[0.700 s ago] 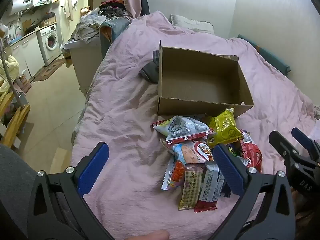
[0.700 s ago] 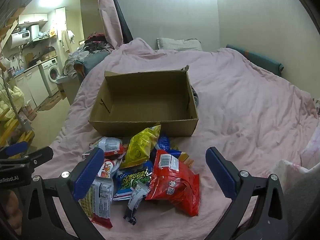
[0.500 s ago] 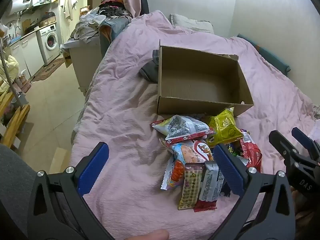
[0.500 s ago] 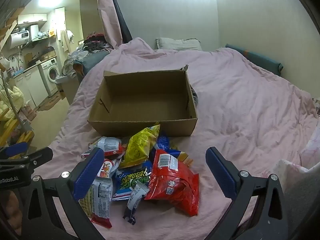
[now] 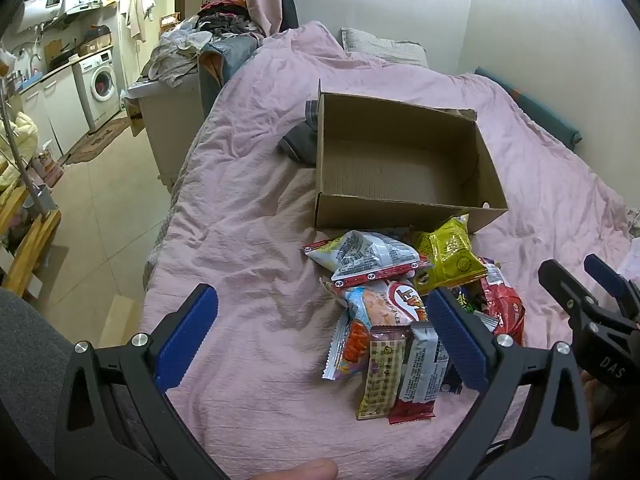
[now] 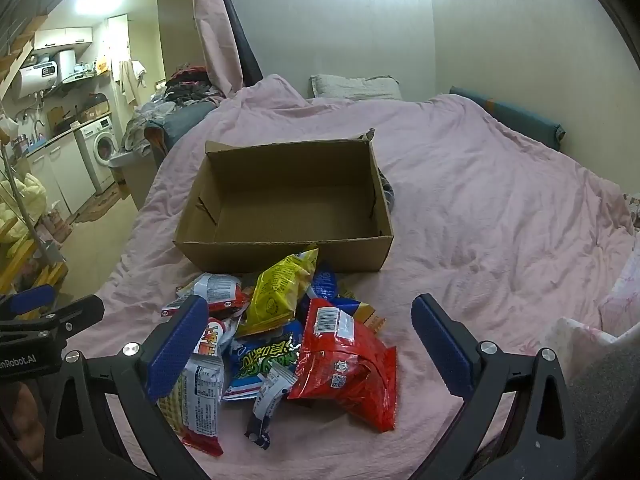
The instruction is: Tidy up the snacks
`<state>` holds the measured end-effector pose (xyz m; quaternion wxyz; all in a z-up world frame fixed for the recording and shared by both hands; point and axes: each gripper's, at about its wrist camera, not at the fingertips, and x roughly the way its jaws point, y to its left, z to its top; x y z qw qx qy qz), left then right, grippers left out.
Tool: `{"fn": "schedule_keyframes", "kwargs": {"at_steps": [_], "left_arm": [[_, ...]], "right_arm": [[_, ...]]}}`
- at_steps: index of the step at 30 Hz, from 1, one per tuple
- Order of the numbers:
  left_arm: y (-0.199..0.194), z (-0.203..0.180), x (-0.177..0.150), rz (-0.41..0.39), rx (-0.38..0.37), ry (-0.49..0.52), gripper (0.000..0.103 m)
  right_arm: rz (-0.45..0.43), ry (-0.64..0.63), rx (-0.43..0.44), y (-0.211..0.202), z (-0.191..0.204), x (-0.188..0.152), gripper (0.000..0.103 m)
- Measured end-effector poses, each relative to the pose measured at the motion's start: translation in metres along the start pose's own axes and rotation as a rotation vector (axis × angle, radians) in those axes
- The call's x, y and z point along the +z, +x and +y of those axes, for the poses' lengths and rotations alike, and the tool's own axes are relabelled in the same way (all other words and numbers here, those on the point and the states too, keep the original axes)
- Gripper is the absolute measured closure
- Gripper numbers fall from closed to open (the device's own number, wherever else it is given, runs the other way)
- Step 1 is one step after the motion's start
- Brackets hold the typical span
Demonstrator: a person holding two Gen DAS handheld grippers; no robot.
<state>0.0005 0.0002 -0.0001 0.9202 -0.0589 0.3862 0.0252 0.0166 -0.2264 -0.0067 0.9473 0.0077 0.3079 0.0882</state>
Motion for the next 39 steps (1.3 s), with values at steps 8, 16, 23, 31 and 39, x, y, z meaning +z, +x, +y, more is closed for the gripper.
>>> {"fn": "schedule_keyframes", "kwargs": {"at_steps": [8,16,23,31,39], "left_arm": [[0.0,-0.0003,-0.0001,-0.001,-0.001,0.001,0.0],[0.0002,-0.0006,0.0005,-0.008,0.003,0.004,0.0],[-0.0052,0.0035,0.0022,-0.012,0.006,0.003,0.0],[-0.0066,0.0035,0.0023,-0.013,0.008,0.005,0.0],[-0.0048,0.0038,0.0002,-0.014,0.013,0.006,0.0]], "right_arm": [[0.0,0.001,0.0,0.0007,-0.0013,0.0001,0.0],[0.004,-0.004,-0.002,0.0016,-0.0018,0.0001,0.0],[0.006,-0.005,-0.002,0.001,-0.0016,-0.0002,0.0],[0.002,-0.005,-0.009,0.0016,-0.0013,-0.0011,0.0],[0.006,-0.006,-0.004,0.0012,-0.0013,-0.0008,0.0]]}}
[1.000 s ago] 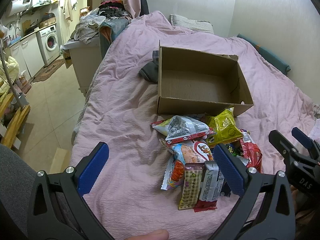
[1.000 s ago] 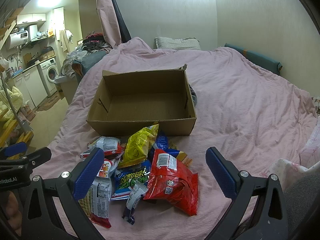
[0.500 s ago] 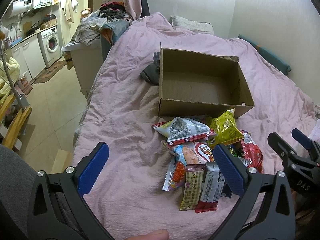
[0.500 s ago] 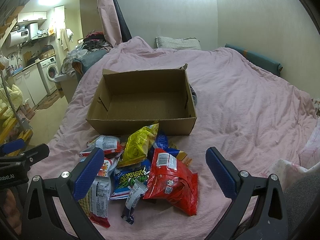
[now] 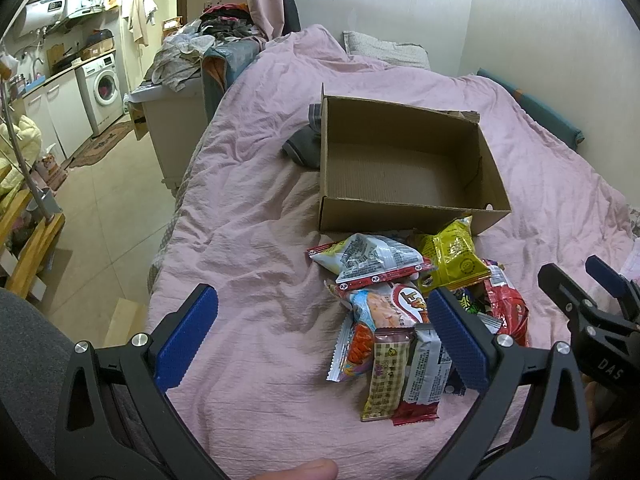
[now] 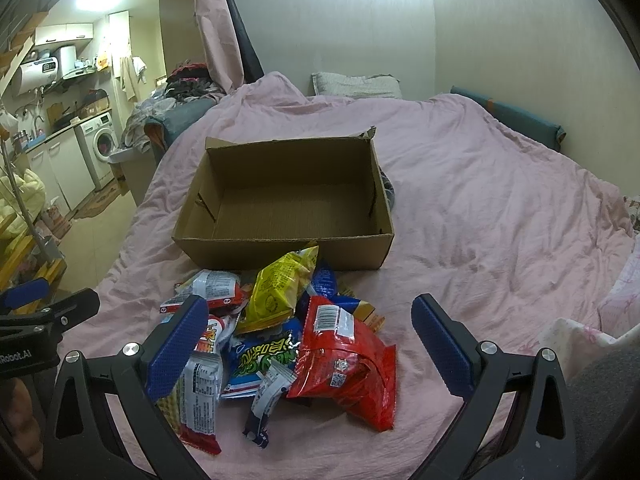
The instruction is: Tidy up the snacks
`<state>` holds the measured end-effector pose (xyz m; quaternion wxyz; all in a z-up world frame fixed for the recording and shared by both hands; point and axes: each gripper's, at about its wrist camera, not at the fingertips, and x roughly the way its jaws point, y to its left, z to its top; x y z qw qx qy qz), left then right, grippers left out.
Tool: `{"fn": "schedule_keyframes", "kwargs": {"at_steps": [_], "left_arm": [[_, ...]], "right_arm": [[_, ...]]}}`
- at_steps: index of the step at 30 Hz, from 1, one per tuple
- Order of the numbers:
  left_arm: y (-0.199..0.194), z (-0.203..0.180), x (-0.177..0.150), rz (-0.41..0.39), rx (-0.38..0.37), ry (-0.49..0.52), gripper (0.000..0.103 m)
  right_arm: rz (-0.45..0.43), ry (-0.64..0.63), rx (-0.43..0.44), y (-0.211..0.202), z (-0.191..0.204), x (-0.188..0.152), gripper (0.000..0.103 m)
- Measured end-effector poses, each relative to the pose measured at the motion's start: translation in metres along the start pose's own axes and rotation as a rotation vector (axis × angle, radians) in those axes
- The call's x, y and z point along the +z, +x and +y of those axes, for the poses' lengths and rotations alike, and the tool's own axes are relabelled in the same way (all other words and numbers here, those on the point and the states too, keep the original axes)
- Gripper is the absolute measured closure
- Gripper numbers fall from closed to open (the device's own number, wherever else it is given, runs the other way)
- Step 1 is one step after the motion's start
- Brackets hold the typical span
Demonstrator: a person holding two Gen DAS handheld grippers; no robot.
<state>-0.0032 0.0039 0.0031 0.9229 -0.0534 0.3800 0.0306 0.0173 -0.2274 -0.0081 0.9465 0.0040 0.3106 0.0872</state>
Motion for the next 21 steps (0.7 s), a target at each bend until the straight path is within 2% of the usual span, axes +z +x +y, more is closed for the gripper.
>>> {"fn": "schedule_keyframes", "kwargs": {"at_steps": [16,21], "left_arm": [[0.0022,-0.002,-0.0012,-0.009,0.012,0.018,0.0],[0.0034,-0.0037,-0.0015,-0.008,0.019,0.018,0.0]], "right_arm": [[0.012,-0.006,0.018,-0.0017,0.0058,-0.0001,0.0],[0.04,-0.009,0.035,0.0003,0.0072,0.0,0.0]]}}
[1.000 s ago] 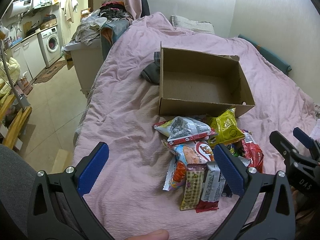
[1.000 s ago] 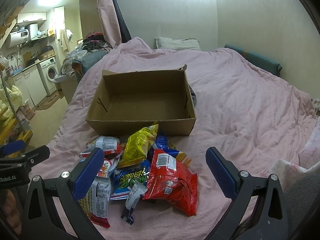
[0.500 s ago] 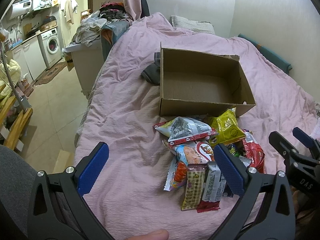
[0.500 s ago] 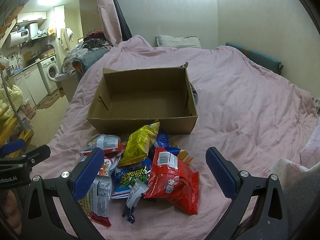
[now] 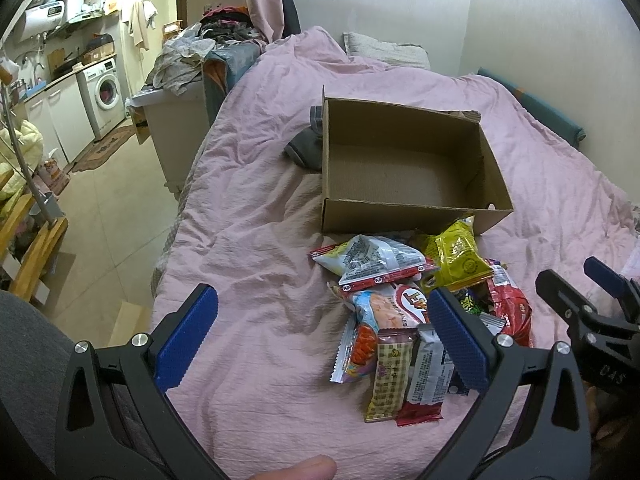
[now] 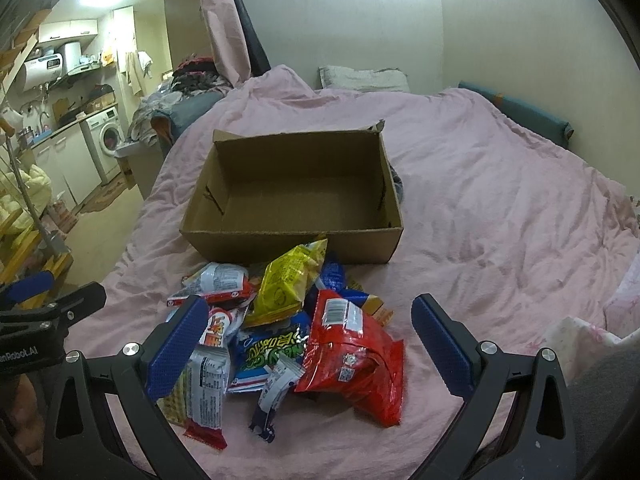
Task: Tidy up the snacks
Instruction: 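Grasp the checkered wafer bar with the left tool while the right tool grasps the white-wrapped bar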
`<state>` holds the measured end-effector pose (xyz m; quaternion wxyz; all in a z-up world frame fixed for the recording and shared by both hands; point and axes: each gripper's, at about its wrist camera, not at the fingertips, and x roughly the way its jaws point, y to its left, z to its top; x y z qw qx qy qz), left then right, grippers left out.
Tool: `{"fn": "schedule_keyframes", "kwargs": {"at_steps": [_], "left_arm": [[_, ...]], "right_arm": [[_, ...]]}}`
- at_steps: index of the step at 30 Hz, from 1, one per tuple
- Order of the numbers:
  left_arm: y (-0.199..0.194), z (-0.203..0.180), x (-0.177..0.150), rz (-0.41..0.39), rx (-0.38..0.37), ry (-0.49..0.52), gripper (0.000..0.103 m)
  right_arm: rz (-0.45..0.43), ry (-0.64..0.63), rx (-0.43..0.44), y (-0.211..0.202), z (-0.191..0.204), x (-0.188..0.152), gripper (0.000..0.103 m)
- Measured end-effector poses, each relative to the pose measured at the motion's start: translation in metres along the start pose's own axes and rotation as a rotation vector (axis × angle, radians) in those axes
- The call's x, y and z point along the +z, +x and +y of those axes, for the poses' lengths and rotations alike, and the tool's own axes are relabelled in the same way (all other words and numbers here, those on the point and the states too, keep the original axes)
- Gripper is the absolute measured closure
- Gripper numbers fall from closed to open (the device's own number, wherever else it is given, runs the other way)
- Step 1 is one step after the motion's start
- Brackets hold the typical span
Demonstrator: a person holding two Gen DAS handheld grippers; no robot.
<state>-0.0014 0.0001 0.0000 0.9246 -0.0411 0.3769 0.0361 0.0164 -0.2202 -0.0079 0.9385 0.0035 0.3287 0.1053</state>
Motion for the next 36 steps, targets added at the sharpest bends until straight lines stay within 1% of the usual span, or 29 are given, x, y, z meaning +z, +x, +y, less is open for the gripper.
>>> {"fn": "schedule_keyframes", "kwargs": {"at_steps": [10,14,15,17,18,19,21,22,23,24,25,27,29,31,32,35,36], "left_arm": [[0.004,0.005,-0.001,0.036,0.009,-0.018,0.0],[0.006,0.008,0.0,0.05,0.019,-0.027,0.0],[0.008,0.01,0.0,0.057,0.022,-0.031,0.0],[0.011,0.015,0.0,0.078,0.028,-0.049,0.0],[0.013,0.018,0.0,0.09,0.031,-0.06,0.0],[0.015,0.021,0.0,0.1,0.036,-0.07,0.0],[0.022,0.027,0.0,0.135,0.055,-0.089,0.0],[0.025,0.028,0.0,0.154,0.054,-0.093,0.0],[0.027,0.029,0.0,0.167,0.047,-0.095,0.0],[0.029,0.03,-0.001,0.182,0.048,-0.098,0.0],[0.031,0.032,-0.002,0.191,0.052,-0.099,0.0],[0.034,0.033,-0.005,0.212,0.054,-0.101,0.0],[0.037,0.034,-0.006,0.231,0.05,-0.106,0.0],[0.037,0.034,-0.006,0.239,0.054,-0.107,0.0],[0.038,0.034,-0.006,0.244,0.054,-0.109,0.0],[0.04,0.034,-0.008,0.261,0.057,-0.11,0.0],[0.041,0.035,-0.008,0.266,0.055,-0.11,0.0]], "right_arm": [[0.042,0.02,0.061,0.004,0.001,0.0,0.0],[0.122,0.067,0.158,0.011,0.0,0.002,0.0],[0.155,0.073,0.203,0.014,0.002,0.002,0.001],[0.211,0.093,0.271,0.02,0.005,0.001,0.012],[0.263,0.114,0.318,0.027,0.006,0.0,0.021],[0.312,0.134,0.352,0.034,0.008,-0.002,0.025],[0.42,0.186,0.418,0.051,0.012,-0.009,0.028],[0.469,0.193,0.418,0.06,0.016,-0.014,0.032],[0.508,0.194,0.408,0.067,0.019,-0.019,0.033],[0.539,0.191,0.403,0.075,0.023,-0.024,0.037],[0.555,0.187,0.401,0.079,0.026,-0.027,0.041],[0.594,0.178,0.392,0.088,0.034,-0.035,0.044],[0.62,0.176,0.39,0.096,0.041,-0.04,0.048],[0.632,0.16,0.374,0.098,0.044,-0.038,0.056],[0.638,0.15,0.354,0.101,0.046,-0.039,0.057],[0.646,0.157,0.343,0.109,0.045,-0.04,0.064],[0.645,0.159,0.344,0.11,0.043,-0.04,0.069]]}}
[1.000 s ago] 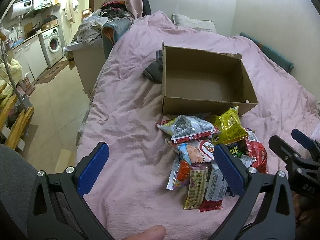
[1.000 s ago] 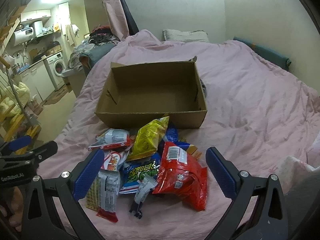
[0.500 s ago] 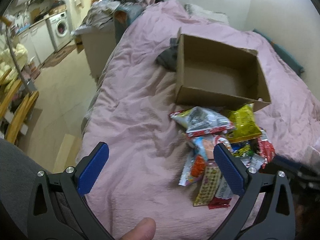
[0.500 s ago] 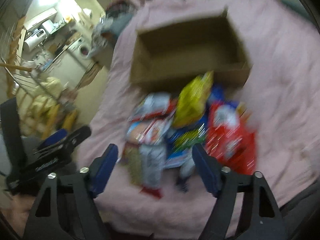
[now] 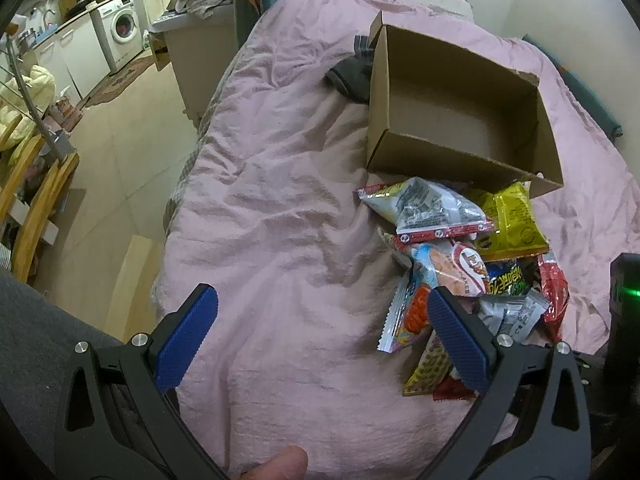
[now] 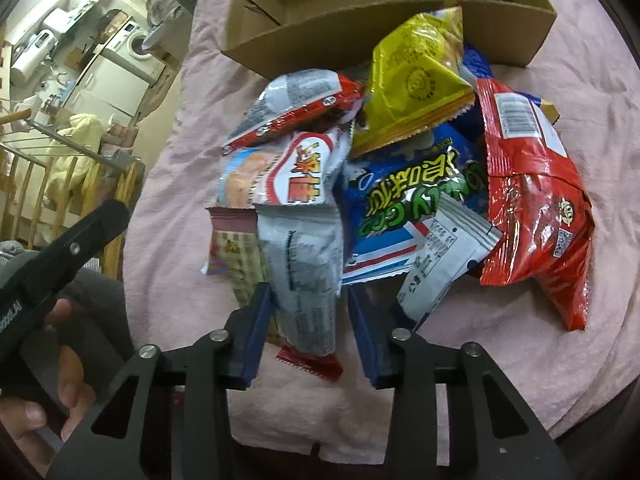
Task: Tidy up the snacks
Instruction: 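Grasp the checkered wafer bar with the left tool while the right tool grasps the white-wrapped bar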
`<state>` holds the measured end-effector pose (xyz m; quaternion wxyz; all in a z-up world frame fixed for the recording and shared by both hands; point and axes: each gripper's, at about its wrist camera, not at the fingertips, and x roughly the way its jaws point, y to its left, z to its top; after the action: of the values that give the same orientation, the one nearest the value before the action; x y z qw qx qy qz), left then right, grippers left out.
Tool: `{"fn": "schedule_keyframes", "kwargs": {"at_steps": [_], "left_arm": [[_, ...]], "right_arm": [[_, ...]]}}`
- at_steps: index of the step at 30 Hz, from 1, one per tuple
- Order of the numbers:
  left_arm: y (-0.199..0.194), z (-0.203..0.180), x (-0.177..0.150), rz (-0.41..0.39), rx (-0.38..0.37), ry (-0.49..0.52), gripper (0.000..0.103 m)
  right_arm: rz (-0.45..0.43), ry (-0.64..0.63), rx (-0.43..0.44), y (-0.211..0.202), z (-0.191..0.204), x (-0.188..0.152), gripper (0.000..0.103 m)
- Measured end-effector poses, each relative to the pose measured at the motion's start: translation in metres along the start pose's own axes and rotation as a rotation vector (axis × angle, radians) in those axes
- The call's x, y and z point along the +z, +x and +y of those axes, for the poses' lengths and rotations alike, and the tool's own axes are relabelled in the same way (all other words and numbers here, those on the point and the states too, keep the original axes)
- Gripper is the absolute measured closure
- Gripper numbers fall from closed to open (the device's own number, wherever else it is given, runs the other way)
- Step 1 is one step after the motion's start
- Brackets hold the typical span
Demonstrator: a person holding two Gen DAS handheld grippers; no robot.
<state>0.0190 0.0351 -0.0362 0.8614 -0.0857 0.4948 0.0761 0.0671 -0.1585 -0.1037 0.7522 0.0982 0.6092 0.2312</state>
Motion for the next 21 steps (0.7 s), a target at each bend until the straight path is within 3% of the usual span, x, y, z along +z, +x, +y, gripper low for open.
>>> {"fn": "schedule_keyframes", "kwargs": {"at_steps": [1,9,14,18,21], "left_arm": [[0.001,0.0,0.0,0.004,-0.004,0.001,0.0],[0.005,-0.011,-0.01,0.062,-0.064,0.046,0.001],[0.012,-0.036,-0.025,0.12,-0.112,0.097,0.011],[0.03,-0.057,-0.039,0.208,-0.161,0.089,0.026],[0.04,-0.066,-0.043,0.233,-0.143,0.09,0.038]], "right_arm": [[0.003,0.002,0.01,0.0,-0.001,0.001,0.075],[-0.063,-0.027,0.085,-0.036,-0.007,-0.002,0.076],[-0.152,-0.088,0.057,-0.069,-0.016,0.005,0.079],[-0.191,-0.012,0.07,-0.072,-0.035,0.009,0.082],[-0.21,0.041,0.083,-0.072,-0.046,0.008,0.096]]}}
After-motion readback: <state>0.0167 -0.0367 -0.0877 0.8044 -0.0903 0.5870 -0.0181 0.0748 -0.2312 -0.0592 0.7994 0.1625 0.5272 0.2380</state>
